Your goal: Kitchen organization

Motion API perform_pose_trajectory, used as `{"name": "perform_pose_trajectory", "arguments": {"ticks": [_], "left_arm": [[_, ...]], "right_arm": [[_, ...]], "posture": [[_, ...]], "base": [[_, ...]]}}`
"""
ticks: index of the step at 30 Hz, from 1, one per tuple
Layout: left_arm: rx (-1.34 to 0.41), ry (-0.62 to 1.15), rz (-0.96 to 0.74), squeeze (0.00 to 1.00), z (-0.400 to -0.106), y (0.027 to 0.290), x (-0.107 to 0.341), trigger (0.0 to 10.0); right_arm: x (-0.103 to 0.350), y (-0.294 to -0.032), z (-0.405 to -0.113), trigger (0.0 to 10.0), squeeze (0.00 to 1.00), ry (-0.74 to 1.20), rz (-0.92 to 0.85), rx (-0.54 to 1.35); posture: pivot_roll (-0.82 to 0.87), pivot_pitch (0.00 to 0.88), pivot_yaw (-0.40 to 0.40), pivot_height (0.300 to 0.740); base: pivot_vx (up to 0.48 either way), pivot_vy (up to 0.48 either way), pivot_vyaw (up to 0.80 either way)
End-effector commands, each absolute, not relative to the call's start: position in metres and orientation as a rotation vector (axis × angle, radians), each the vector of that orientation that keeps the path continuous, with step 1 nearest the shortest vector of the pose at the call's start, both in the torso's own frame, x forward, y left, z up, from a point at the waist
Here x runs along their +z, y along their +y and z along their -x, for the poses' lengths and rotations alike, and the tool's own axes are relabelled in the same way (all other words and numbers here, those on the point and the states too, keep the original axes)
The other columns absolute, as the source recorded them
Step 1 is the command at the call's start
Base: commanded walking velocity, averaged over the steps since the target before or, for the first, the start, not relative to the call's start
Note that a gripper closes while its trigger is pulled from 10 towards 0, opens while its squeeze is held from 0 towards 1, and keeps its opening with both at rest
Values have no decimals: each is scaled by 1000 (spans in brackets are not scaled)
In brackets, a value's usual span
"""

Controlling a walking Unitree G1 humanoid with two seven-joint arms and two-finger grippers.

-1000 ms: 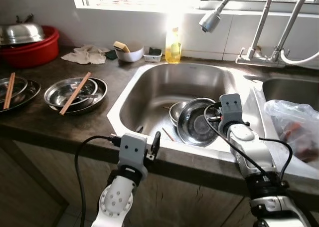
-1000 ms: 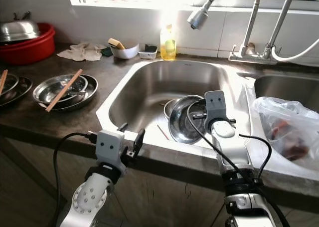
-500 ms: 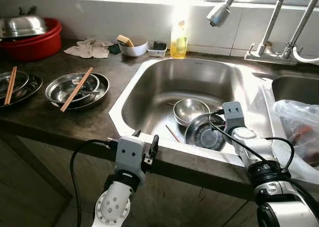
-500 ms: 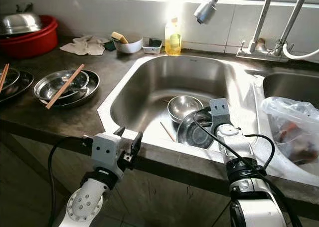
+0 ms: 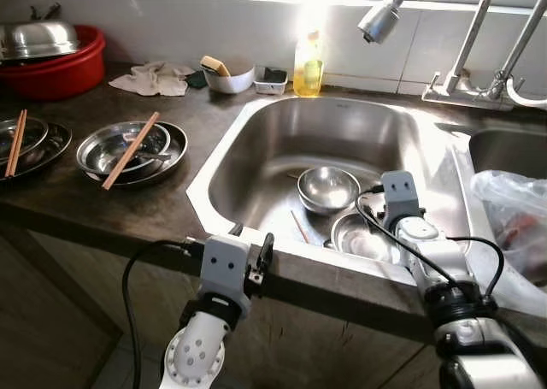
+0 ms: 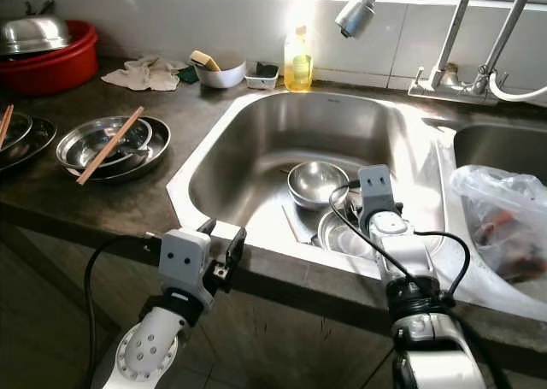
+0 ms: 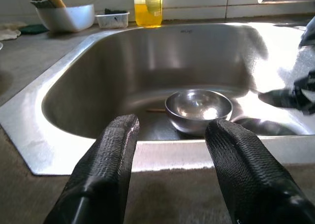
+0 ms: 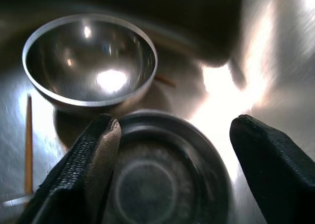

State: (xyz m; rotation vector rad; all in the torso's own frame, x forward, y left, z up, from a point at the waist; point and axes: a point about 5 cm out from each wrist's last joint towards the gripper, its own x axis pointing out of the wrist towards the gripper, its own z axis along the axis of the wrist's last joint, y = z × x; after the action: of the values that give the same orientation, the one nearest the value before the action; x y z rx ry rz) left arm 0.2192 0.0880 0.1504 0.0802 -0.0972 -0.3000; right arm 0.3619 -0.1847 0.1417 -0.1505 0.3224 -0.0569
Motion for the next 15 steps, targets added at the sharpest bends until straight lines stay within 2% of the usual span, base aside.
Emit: {"name": "perform_pose_trajectory", "arguments": {"ticks": [1, 5, 6, 8, 15], "left_arm": [[-302, -102, -82, 0, -221, 87, 152, 10000], [-304, -104, -85, 0, -222, 87, 152, 10000], [-303, -112, -86, 0, -224, 88, 153, 10000], [-301, -118, -87, 0, -226, 88, 154, 10000], [-301, -118, -89, 0, -227, 88, 153, 10000]], "right_arm": [[155, -183, -362, 10000, 0, 231, 153, -80], [163, -182, -359, 10000, 0, 182, 161, -97], [182, -174, -349, 10000, 0, 41, 133, -96], [197, -165, -338, 10000, 0, -86, 82, -58], [217, -139, -313, 10000, 0, -243, 62, 62]], "posture": [[115, 96, -21, 740], [113, 91, -21, 740], [111, 79, -21, 740], [108, 74, -20, 740], [98, 69, -11, 740]], "base": [[0, 0, 0], [0, 0, 0], [0, 0, 0], [0, 0, 0], [0, 0, 0]]}}
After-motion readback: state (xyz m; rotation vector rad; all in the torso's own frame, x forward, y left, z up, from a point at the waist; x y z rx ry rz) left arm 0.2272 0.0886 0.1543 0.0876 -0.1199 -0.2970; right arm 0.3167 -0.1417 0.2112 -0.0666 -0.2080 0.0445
